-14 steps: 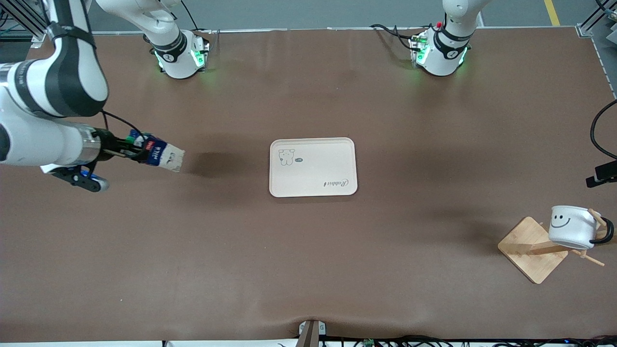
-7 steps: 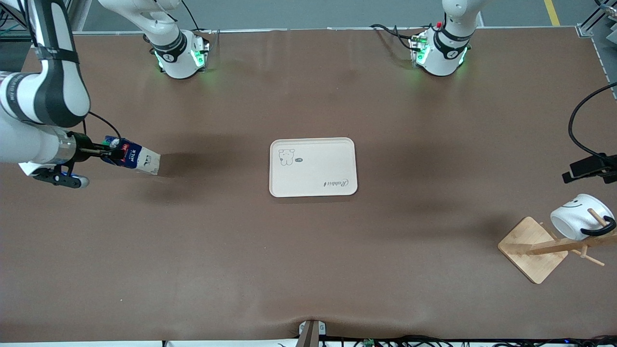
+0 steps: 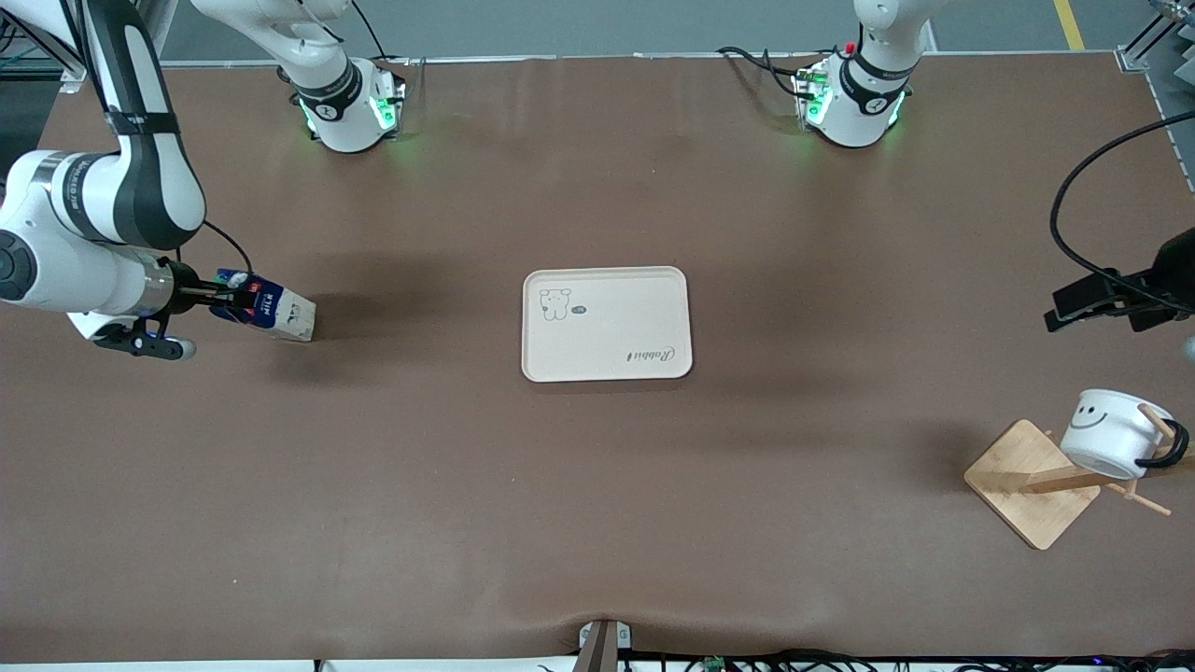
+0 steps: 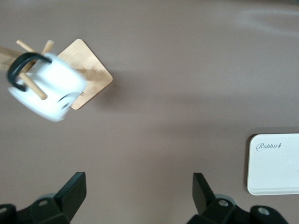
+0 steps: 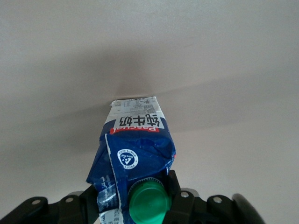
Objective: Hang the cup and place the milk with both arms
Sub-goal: 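Release the mug and raise the left gripper while the right gripper carries the carton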
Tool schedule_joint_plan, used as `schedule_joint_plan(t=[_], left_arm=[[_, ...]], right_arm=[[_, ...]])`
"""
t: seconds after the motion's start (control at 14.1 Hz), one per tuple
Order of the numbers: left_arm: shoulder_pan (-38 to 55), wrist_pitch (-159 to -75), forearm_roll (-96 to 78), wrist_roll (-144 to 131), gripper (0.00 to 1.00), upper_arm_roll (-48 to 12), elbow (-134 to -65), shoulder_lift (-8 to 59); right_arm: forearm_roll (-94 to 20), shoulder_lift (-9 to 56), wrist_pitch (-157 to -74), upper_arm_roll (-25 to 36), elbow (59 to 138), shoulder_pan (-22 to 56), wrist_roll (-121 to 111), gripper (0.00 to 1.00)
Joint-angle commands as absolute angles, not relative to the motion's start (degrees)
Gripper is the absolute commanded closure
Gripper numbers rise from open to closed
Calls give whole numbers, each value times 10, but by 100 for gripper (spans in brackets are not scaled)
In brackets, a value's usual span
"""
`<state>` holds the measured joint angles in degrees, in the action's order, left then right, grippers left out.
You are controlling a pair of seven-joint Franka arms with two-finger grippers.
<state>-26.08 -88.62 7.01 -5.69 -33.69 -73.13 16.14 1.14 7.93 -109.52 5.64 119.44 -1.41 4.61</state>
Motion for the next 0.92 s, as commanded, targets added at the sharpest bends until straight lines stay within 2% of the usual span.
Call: schedule_joint_plan(t=[0.0,0.14,0.21,0.28,0.42,0.71,0.85], left_arm=[[-189,-882,78,-51,0,-253,-742,130],[-144,-882,76,-53,0,-208,-744,113],[-119,-874,76,-55,0,-186,-745,105],[-92,-859,75,-55,0,-160,-744,98],[-55,-834,69,-61,0,-121,-759,78],[13,-866,19,-62,0,-33,-858,-3],[11,-875,14,-60,0,-32,-887,-26]], right_arm=[[23,60,-1123,45,1231,-33,40,94],[23,61,-1122,45,1230,-33,40,8],[22,62,-1121,45,1229,-35,40,1],[21,62,-1120,45,1228,-35,40,0],[21,62,-1113,45,1224,-35,40,0],[17,61,-1100,45,1220,-33,41,0],[17,62,-1100,45,1220,-32,41,0]])
